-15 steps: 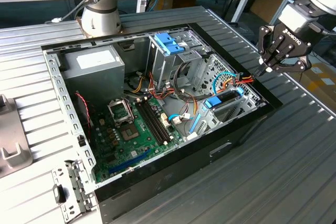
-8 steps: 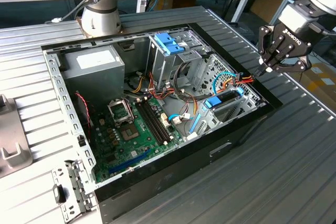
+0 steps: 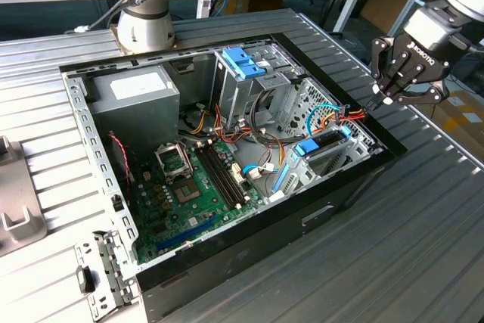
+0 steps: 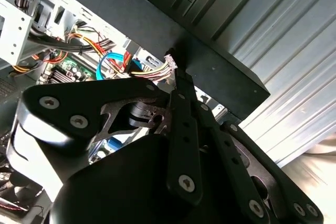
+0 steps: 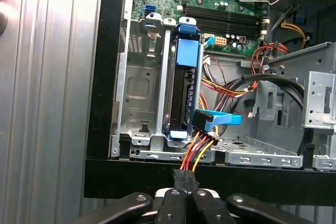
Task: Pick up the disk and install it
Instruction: 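Insert the first disk wire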
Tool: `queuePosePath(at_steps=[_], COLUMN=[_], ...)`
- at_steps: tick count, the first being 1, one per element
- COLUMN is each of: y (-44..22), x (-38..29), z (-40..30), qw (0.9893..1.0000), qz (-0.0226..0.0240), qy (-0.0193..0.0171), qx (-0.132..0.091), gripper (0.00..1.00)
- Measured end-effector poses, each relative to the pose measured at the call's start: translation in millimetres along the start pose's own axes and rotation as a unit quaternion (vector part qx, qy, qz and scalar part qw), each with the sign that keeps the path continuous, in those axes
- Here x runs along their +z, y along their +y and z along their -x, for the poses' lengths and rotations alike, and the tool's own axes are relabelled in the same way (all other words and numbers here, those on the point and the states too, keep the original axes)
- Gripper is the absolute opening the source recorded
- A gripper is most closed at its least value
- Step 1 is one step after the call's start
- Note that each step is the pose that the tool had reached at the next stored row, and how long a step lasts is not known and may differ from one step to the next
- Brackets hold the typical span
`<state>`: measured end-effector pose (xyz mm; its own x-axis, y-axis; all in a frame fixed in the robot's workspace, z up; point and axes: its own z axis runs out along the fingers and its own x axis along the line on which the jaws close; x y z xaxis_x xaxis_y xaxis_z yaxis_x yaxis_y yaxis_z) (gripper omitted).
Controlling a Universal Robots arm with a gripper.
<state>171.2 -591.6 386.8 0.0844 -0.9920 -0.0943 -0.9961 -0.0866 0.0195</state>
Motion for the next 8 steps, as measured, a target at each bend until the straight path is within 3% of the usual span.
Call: queuePosePath(at_steps=[8], y=[0.0], x=[0.0], z=[0.0], qw=[0.9999], qz=[0.0010], qy=[0.0002], qx=[-0.010], gripper=[0.10])
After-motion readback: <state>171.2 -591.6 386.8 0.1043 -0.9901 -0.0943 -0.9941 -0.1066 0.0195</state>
